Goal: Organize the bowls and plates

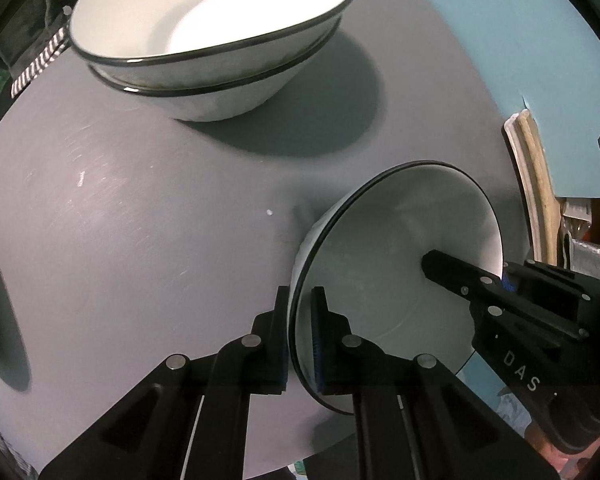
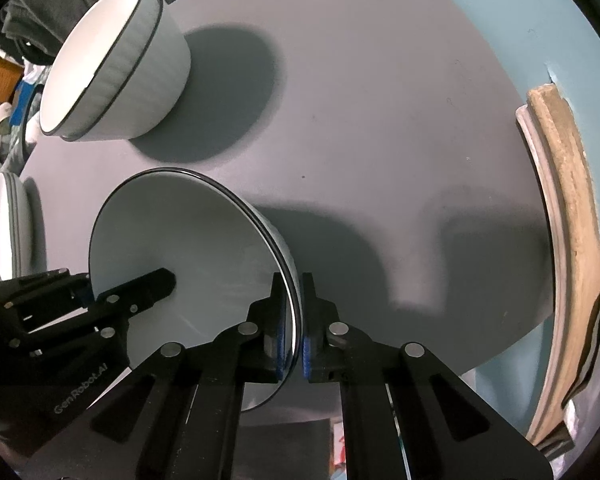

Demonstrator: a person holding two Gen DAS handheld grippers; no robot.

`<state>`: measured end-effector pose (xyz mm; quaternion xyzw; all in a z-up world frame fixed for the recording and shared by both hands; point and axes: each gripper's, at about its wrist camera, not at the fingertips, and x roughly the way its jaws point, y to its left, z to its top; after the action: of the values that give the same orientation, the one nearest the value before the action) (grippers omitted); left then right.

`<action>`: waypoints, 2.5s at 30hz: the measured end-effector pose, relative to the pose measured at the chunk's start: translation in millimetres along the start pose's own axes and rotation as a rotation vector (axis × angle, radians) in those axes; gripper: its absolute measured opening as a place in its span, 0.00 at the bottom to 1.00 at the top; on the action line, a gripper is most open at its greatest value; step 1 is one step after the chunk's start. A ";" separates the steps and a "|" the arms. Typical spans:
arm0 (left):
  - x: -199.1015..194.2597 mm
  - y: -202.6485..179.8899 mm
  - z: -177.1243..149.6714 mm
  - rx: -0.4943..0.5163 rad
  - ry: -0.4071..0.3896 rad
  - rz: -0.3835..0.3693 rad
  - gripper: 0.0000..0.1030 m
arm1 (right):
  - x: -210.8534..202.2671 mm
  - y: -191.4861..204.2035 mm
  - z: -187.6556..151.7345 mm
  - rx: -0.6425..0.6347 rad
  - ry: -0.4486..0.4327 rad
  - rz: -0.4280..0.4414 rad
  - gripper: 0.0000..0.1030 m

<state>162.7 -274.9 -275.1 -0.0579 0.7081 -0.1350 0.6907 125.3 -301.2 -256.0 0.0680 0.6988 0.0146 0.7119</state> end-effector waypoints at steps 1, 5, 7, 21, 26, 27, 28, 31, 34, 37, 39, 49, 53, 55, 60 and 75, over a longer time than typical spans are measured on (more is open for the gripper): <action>1.6 1.2 3.6 0.000 -0.001 0.000 0.08 | 2.4 1.6 -2.6 0.002 0.000 0.002 0.06; -1.5 2.8 0.0 0.005 -0.004 0.003 0.08 | 0.5 -2.2 -7.2 0.004 0.002 0.007 0.05; -6.5 4.3 -5.1 0.007 -0.009 0.000 0.08 | -3.2 1.1 -8.9 0.003 0.002 0.007 0.05; -52.5 22.6 -11.0 -0.020 -0.069 -0.013 0.08 | -40.0 35.5 -1.6 -0.035 -0.027 -0.011 0.05; -73.5 26.1 -4.4 -0.024 -0.106 -0.005 0.08 | -57.5 39.3 7.3 -0.049 -0.057 -0.002 0.05; -77.9 26.5 -4.0 -0.023 -0.116 -0.002 0.08 | -58.6 39.3 8.4 -0.052 -0.063 0.000 0.05; -78.3 27.5 3.5 -0.022 -0.121 -0.001 0.08 | -59.7 40.9 9.1 -0.057 -0.067 0.001 0.05; -87.1 27.5 11.4 -0.021 -0.141 0.007 0.08 | -65.8 40.0 15.6 -0.078 -0.090 0.004 0.05; -95.8 30.6 22.4 -0.028 -0.164 0.015 0.08 | -68.9 42.6 20.5 -0.092 -0.105 0.006 0.05; -104.8 35.9 31.9 -0.040 -0.190 0.021 0.08 | -76.2 47.0 26.6 -0.109 -0.118 0.007 0.05; -109.5 38.3 39.4 -0.048 -0.204 0.025 0.08 | -77.6 50.5 32.9 -0.118 -0.124 0.008 0.05; -115.2 55.9 81.5 -0.094 -0.230 0.047 0.08 | -71.6 62.6 77.2 -0.159 -0.107 0.012 0.05; -110.6 58.5 96.1 -0.103 -0.223 0.058 0.08 | -68.7 60.8 90.4 -0.156 -0.094 0.015 0.05; -108.1 59.7 101.1 -0.113 -0.215 0.061 0.08 | -65.8 61.7 98.9 -0.158 -0.085 0.013 0.05; -102.1 61.2 111.4 -0.126 -0.197 0.078 0.08 | -55.9 61.1 112.0 -0.154 -0.057 0.019 0.05; -89.5 61.4 124.8 -0.104 -0.158 0.149 0.08 | -43.8 57.6 124.3 -0.135 -0.010 0.054 0.05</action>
<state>296.7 -206.0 -206.8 -0.0512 0.6597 -0.0416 0.7487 252.5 -258.7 -203.9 0.0387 0.6906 0.0807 0.7177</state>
